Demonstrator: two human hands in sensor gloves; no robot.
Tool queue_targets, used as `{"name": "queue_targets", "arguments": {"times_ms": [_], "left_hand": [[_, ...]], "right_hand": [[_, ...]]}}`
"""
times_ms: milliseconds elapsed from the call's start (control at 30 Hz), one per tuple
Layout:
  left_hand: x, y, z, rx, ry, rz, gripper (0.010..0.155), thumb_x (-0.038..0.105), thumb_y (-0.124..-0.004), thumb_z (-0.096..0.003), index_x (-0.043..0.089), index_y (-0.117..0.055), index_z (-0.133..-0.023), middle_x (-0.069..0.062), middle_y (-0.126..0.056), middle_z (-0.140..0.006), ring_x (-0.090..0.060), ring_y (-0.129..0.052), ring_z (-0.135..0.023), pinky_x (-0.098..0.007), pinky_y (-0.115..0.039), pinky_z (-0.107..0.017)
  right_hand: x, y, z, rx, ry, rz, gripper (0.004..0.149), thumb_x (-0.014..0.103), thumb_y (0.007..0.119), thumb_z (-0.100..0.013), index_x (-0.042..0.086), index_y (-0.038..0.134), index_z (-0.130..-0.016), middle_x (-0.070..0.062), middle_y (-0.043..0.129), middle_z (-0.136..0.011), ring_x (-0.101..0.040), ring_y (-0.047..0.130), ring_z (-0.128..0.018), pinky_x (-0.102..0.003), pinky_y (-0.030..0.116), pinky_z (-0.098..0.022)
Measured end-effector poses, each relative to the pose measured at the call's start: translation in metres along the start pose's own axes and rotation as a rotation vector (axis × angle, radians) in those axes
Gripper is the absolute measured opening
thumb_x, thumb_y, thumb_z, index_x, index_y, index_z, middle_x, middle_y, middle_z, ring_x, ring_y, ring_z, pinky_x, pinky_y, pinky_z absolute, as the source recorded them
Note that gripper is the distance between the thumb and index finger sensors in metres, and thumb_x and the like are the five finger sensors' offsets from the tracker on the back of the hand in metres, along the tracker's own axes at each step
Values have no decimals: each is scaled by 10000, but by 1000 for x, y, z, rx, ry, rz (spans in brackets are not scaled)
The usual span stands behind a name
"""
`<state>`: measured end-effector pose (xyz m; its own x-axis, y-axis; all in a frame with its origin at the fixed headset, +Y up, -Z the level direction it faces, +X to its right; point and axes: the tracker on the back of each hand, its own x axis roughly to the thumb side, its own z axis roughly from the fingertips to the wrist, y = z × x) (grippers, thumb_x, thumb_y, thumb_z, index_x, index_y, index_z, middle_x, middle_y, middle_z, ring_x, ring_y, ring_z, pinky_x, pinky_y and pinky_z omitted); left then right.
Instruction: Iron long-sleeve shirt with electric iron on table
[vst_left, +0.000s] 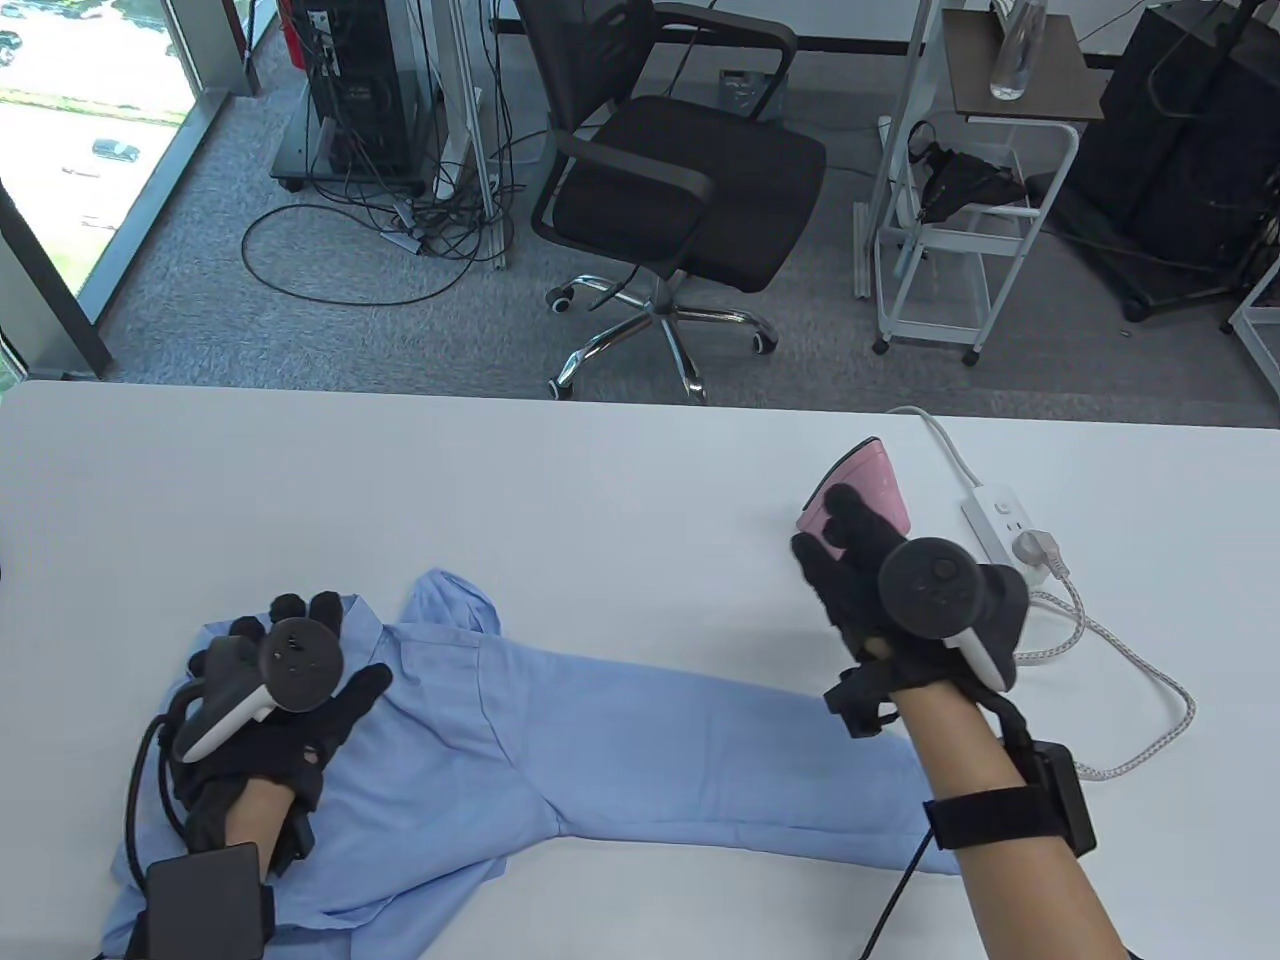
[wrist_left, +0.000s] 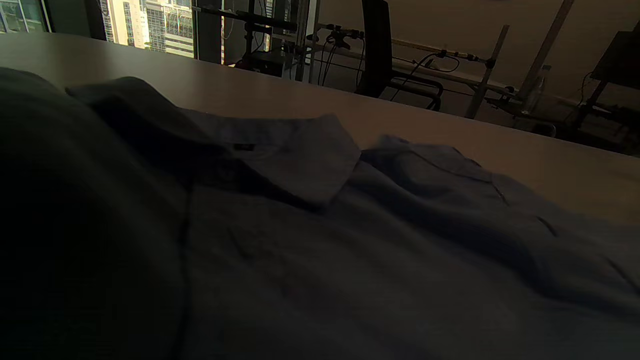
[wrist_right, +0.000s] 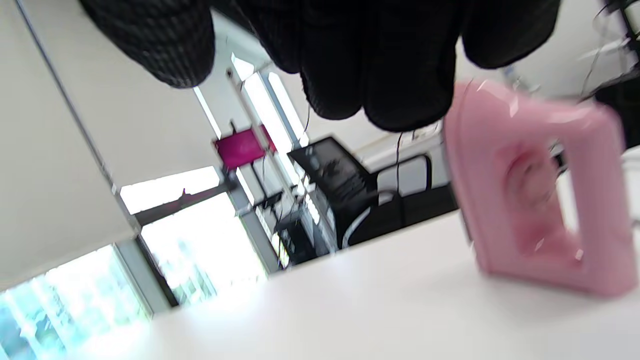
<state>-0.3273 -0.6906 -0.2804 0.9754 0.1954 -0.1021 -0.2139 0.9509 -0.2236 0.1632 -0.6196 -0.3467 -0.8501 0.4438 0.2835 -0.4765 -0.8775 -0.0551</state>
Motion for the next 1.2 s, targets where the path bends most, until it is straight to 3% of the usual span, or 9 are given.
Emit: {"name": "queue_targets", "arguments": {"times_ms": [233, 333, 433, 567, 733, 900, 1033, 1167, 1200], "left_hand": [[-92, -22, -10, -129, 213, 130, 885, 583, -518, -583, 98, -85, -1184, -344, -144, -1197, -703, -274, -1031, -876, -219, -615], [-112, -38, -14, -210, 254, 182, 952, 593, -558, -563, 99, 6, -1151, -345, -78, -1181, -704, -234, -1029, -876, -199, -618], [-120, -41, -16, -189, 288, 152, 979, 595, -584, -553, 84, -1, -1151, -344, -95, -1184, -696, -261, -1039, -873, -213, -627], [-121, -40, -16, -113, 291, 121, 873, 555, -646, -553, 62, -303, -1187, -300, -298, -1216, -646, -395, -1064, -859, -259, -650], [-113, -28, -10, 81, 265, 37, 462, 389, -740, -578, 143, -747, -968, -168, -697, -1133, -567, -627, -1045, -849, -327, -662], [-92, -1, 3, 231, 156, 120, 441, 372, -744, -574, 136, -763, -946, -163, -708, -1120, -568, -638, -1038, -855, -334, -655], [-49, 26, 10, 301, 15, 164, 438, 365, -739, -582, 125, -758, -948, -165, -695, -1125, -576, -626, -1038, -858, -330, -653], [24, 61, 22, 348, -172, 140, 439, 370, -736, -587, 121, -764, -947, -177, -693, -1127, -581, -626, -1036, -854, -333, -656], [35, 66, 23, 354, -195, 133, 440, 373, -734, -590, 120, -764, -949, -178, -694, -1127, -582, -628, -1037, -854, -335, -657]], "right_hand": [[63, 133, -12, 442, -26, 184, 670, 524, 727, -590, 112, 559, -1091, -236, 660, -1081, -577, 716, -903, -766, 568, -650], [74, 170, -14, 477, -28, 251, 716, 546, 722, -581, 99, 524, -1104, -250, 640, -1083, -566, 722, -894, -766, 564, -650], [81, 190, -13, 491, -37, 295, 755, 581, 710, -564, 100, 508, -1110, -253, 648, -1063, -533, 743, -861, -763, 567, -649], [86, 212, -9, 429, -71, 462, 685, 548, 702, -578, 108, 555, -1082, -216, 675, -990, -458, 757, -796, -731, 596, -653], [89, 204, 6, 361, -83, 448, 407, 330, 761, -603, 140, 701, -959, -96, 852, -769, -314, 897, -607, -649, 722, -609], [80, 177, 28, 303, -95, 360, 394, 295, 779, -582, 116, 733, -929, -117, 871, -735, -323, 907, -586, -659, 728, -586], [68, 123, 57, 171, -155, 412, 399, 291, 777, -582, 113, 724, -935, -127, 857, -750, -331, 890, -609, -663, 716, -593], [39, 30, 88, -39, -108, 435, 399, 284, 785, -579, 112, 729, -934, -132, 857, -754, -340, 887, -614, -667, 708, -600], [35, 20, 90, -59, -93, 430, 398, 281, 787, -579, 111, 730, -934, -134, 857, -755, -343, 886, -614, -669, 705, -603]]}}
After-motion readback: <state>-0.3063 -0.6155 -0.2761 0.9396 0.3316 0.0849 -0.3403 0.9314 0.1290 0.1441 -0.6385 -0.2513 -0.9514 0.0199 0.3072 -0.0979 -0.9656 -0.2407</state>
